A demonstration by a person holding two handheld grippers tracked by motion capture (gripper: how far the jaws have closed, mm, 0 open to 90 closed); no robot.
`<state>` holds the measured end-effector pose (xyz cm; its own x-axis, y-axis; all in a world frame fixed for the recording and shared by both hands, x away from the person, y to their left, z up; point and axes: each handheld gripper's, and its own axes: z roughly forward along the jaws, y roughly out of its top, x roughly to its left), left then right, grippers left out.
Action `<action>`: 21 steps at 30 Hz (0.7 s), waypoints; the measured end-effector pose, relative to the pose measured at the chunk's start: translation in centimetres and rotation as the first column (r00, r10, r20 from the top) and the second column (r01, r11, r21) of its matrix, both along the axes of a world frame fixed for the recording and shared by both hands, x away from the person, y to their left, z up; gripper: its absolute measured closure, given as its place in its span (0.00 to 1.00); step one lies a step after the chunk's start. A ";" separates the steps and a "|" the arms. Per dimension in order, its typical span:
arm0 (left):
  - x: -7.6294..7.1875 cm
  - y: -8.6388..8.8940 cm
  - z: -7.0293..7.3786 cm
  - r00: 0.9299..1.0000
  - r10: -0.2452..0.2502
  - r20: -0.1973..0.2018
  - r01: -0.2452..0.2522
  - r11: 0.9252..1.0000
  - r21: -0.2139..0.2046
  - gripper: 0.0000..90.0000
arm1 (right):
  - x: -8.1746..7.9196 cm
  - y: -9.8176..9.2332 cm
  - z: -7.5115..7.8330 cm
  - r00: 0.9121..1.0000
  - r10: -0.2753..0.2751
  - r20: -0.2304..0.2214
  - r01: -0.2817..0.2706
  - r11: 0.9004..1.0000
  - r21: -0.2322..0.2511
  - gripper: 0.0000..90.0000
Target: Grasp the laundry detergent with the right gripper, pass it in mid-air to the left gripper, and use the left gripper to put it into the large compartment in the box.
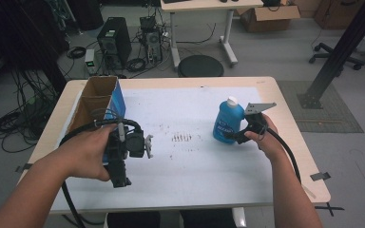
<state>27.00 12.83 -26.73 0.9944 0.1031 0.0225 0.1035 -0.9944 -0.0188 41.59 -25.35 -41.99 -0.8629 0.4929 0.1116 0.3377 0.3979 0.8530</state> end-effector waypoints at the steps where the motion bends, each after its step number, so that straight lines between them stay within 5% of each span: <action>1: 0.0 0.0 0.0 1.000 -0.001 0.000 0.001 1.000 0.000 0.00 | 0.0 0.0 -0.1 1.000 -0.002 0.001 0.002 1.000 0.004 0.01; 21: 0.1 -0.1 -0.4 1.000 -0.005 -0.008 0.005 1.000 -0.001 0.00 | -0.1 0.1 -0.6 0.999 -0.034 0.030 0.032 0.998 0.050 0.01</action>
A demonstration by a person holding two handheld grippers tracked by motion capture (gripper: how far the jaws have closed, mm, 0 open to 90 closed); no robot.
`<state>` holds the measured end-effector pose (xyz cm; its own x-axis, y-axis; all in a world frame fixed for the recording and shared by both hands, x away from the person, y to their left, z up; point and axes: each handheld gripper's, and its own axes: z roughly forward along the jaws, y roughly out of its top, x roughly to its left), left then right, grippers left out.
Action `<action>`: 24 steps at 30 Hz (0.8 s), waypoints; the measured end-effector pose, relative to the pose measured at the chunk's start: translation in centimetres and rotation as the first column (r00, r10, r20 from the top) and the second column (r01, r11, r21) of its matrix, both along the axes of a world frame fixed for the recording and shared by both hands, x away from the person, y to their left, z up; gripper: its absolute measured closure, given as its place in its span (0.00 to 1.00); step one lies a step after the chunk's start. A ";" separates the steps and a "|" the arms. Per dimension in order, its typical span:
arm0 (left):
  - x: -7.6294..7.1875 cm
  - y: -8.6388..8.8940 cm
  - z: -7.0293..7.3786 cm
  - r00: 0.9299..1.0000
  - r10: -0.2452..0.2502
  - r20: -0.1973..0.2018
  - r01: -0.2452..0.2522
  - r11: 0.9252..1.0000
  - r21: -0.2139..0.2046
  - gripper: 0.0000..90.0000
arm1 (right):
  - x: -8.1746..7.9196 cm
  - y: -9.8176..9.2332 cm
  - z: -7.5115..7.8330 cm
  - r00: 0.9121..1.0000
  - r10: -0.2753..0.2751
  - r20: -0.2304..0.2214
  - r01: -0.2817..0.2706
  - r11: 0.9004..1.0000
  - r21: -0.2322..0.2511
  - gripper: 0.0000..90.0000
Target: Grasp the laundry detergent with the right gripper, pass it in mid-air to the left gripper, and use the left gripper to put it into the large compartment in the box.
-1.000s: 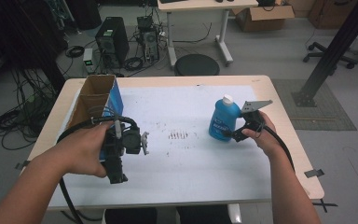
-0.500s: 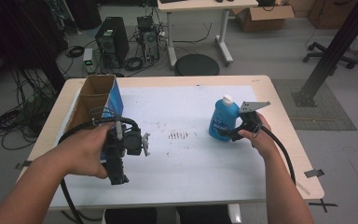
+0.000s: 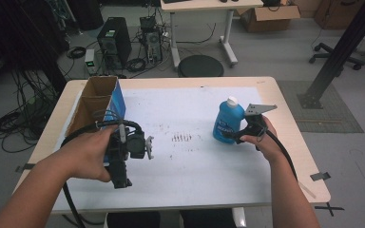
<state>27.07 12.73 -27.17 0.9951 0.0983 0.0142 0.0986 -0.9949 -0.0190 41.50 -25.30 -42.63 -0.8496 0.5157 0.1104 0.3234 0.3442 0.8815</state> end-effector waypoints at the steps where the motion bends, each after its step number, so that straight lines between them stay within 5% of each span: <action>1: 0.0 0.0 0.0 1.000 -0.001 0.001 0.001 1.000 -0.001 0.00 | 0.0 0.0 0.0 1.000 0.001 0.000 -0.001 1.000 0.001 0.01; 24: 0.0 -0.1 0.2 1.000 -0.001 0.007 0.001 1.000 -0.001 0.00 | -0.3 0.4 -0.1 1.000 -0.011 0.014 0.011 1.000 -0.019 0.23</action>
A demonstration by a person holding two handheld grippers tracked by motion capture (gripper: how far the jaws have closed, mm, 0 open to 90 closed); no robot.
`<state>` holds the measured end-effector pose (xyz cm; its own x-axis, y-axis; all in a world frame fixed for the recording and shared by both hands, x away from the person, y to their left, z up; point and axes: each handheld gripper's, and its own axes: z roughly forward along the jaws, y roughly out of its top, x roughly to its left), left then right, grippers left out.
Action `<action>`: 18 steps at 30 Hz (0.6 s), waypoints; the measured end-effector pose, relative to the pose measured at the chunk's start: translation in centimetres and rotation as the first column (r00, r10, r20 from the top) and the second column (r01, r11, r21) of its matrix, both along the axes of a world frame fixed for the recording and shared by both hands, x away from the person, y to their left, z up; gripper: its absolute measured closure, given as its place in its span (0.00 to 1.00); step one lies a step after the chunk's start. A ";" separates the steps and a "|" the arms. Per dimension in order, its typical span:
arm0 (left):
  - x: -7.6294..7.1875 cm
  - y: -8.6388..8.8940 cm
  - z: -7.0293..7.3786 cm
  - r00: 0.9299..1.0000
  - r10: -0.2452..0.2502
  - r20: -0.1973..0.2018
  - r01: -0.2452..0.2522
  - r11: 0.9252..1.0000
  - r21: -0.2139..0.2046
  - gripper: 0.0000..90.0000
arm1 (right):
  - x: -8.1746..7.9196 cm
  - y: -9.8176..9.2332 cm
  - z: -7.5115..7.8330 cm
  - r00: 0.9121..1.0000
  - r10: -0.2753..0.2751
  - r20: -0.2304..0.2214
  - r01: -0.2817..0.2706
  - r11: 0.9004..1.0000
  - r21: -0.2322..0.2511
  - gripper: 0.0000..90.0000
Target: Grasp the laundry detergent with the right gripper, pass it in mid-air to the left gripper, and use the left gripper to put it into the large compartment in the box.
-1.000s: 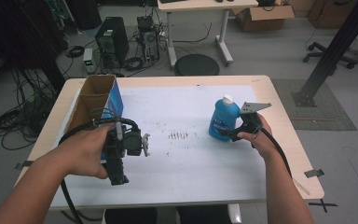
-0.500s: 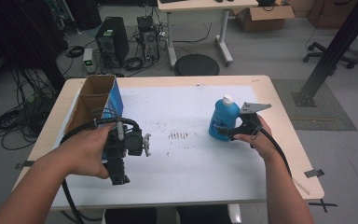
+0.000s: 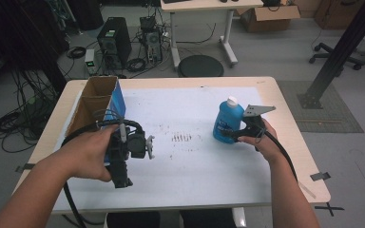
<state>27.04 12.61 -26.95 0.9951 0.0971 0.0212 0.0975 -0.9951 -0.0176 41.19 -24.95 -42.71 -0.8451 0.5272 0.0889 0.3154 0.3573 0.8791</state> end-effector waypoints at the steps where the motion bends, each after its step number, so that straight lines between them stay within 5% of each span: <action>1: 0.0 0.0 0.0 1.000 0.002 0.000 -0.002 1.000 0.000 0.00 | 0.0 0.0 0.0 1.000 0.001 0.000 -0.001 1.000 0.001 0.24; 18: 0.0 0.1 -0.2 1.000 0.004 -0.001 -0.004 1.000 -0.001 0.00 | -0.1 0.1 0.1 1.000 0.009 0.009 -0.009 1.000 -0.004 0.35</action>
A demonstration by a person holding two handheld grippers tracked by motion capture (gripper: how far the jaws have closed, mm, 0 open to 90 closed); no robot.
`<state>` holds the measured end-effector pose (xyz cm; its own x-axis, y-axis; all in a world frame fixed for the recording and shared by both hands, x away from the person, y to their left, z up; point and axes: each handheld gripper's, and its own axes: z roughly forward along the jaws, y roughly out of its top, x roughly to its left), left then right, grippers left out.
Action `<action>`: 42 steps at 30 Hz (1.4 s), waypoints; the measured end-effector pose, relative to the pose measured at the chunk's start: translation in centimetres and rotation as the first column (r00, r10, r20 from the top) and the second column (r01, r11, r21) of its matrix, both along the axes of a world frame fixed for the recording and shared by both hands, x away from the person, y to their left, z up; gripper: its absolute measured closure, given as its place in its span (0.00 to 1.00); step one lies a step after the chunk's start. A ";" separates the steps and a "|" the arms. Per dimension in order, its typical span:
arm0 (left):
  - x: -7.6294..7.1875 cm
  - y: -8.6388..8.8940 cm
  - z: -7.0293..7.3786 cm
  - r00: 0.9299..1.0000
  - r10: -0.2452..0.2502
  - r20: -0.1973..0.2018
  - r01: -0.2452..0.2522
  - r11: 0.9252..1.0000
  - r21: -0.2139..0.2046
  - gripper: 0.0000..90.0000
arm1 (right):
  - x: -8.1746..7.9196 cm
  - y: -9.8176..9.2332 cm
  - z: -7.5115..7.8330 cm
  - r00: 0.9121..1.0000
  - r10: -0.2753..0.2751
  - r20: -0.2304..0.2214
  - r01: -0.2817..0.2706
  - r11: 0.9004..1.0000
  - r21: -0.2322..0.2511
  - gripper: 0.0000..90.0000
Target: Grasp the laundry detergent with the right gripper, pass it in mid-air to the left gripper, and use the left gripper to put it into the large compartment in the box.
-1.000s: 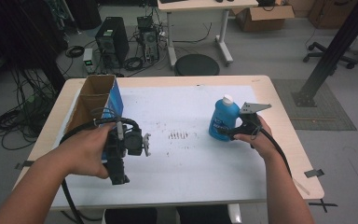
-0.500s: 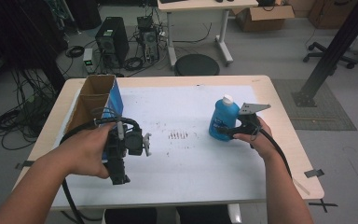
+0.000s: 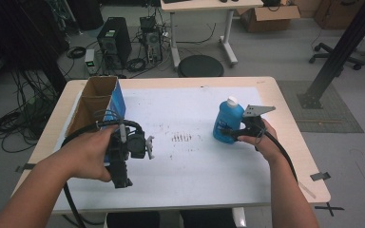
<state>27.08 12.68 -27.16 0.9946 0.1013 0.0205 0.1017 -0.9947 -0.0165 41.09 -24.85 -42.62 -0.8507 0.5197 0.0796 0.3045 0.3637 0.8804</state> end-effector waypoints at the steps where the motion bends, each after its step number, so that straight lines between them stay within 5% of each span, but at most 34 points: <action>1: 0.0 0.0 0.0 1.000 0.000 0.000 0.000 1.000 0.000 0.00 | 0.0 0.0 0.0 1.000 0.000 0.000 0.000 1.000 0.000 0.35; 8: 0.1 0.1 0.2 1.000 0.005 0.007 -0.005 1.000 -0.005 0.00 | 0.1 0.0 0.0 1.000 -0.012 0.018 0.012 1.000 -0.005 0.46; 29: 0.3 0.0 0.2 1.000 0.004 0.009 -0.004 1.000 -0.003 0.00 | -0.3 -0.3 0.2 0.999 0.027 0.020 -0.027 1.000 0.011 0.50; 34: 0.3 -0.3 0.6 1.000 -0.002 0.016 0.002 1.000 -0.009 0.00 | -0.8 -0.5 1.5 0.998 0.046 0.038 -0.047 0.999 0.013 0.50; 42: 0.4 -0.8 1.7 0.999 -0.013 0.030 0.014 1.000 -0.019 0.00 | -2.5 -0.5 5.8 0.988 0.137 0.071 -0.137 0.991 -0.014 0.50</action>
<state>27.45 11.86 -25.49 0.9949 0.0887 0.0482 0.0885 -0.9961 0.0053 38.56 -25.37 -36.85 -0.9172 0.3982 0.0116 0.1872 0.4052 0.8948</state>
